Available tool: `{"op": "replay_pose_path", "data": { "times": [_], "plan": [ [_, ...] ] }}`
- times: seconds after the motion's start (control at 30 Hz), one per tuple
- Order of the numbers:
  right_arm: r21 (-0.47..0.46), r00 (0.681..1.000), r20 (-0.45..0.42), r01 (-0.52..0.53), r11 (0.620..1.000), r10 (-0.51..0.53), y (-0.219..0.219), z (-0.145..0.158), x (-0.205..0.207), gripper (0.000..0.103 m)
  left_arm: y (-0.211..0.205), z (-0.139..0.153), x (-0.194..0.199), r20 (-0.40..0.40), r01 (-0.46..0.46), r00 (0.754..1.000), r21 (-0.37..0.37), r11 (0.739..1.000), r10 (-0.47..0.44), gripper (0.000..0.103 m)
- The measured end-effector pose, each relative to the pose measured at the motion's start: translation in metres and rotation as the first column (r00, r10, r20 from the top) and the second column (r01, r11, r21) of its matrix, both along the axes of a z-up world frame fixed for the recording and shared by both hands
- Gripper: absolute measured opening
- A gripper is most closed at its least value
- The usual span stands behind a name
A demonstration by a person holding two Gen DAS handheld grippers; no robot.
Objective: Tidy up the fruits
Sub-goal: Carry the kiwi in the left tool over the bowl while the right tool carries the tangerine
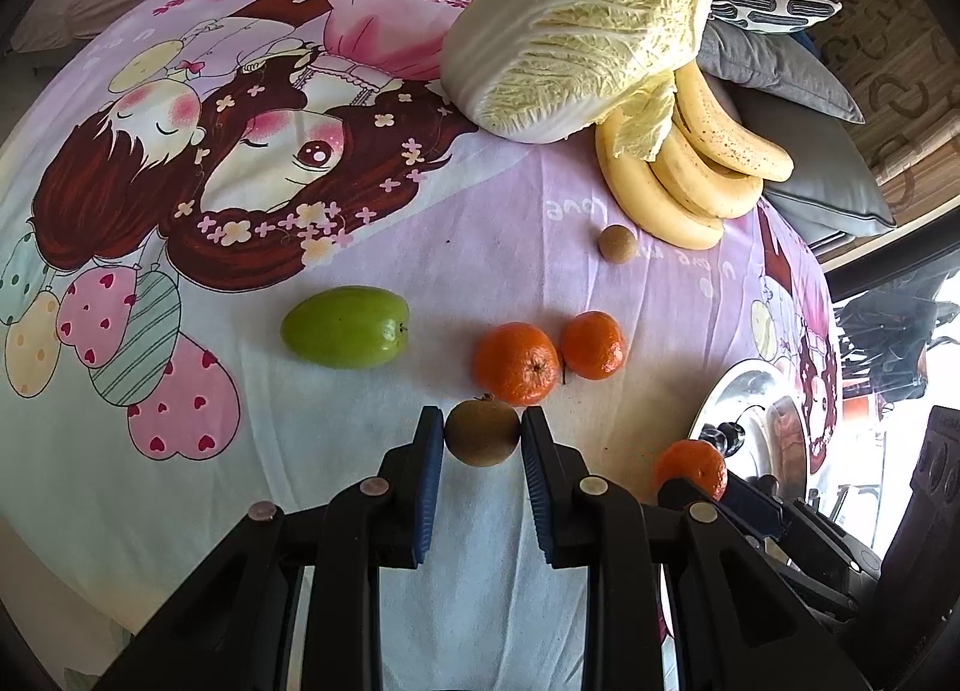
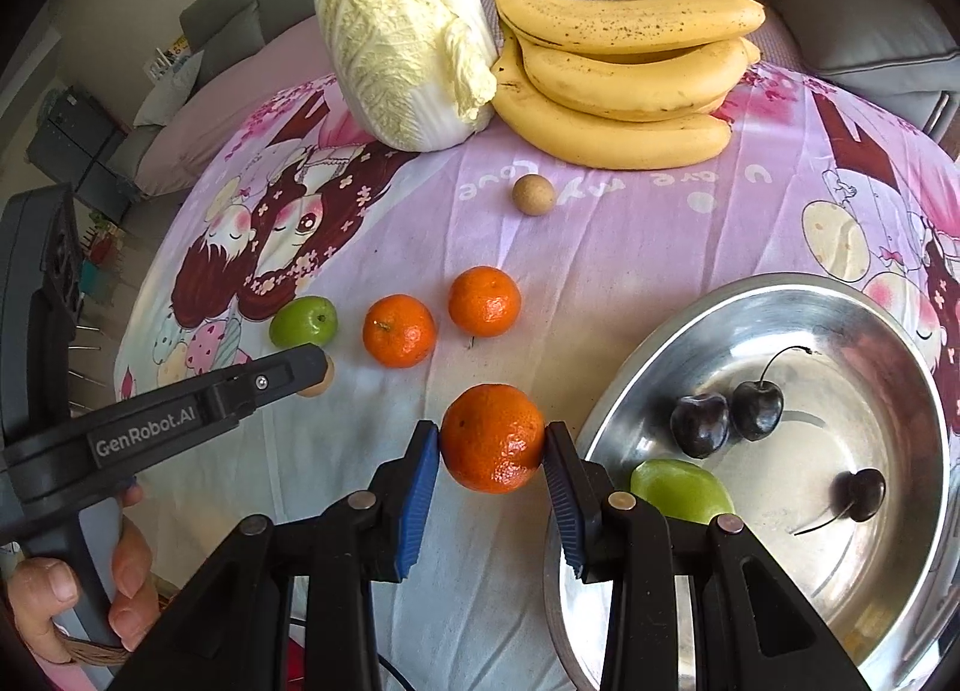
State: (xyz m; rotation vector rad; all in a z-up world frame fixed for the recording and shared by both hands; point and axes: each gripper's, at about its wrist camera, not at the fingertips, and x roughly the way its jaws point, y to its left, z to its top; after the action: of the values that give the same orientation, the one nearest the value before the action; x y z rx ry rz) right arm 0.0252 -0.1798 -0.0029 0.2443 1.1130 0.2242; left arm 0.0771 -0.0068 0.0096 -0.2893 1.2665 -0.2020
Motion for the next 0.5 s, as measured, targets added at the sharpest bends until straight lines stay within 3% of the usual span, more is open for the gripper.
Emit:
{"op": "replay_pose_path", "data": {
  "times": [0.5],
  "plan": [
    [0.017, 0.992, 0.014, 0.122, 0.992, -0.122, -0.053, 0.011, -0.013, 0.038, -0.039, 0.006, -0.010, 0.010, 0.104, 0.995, 0.044, 0.994, -0.104, 0.027]
  ]
}}
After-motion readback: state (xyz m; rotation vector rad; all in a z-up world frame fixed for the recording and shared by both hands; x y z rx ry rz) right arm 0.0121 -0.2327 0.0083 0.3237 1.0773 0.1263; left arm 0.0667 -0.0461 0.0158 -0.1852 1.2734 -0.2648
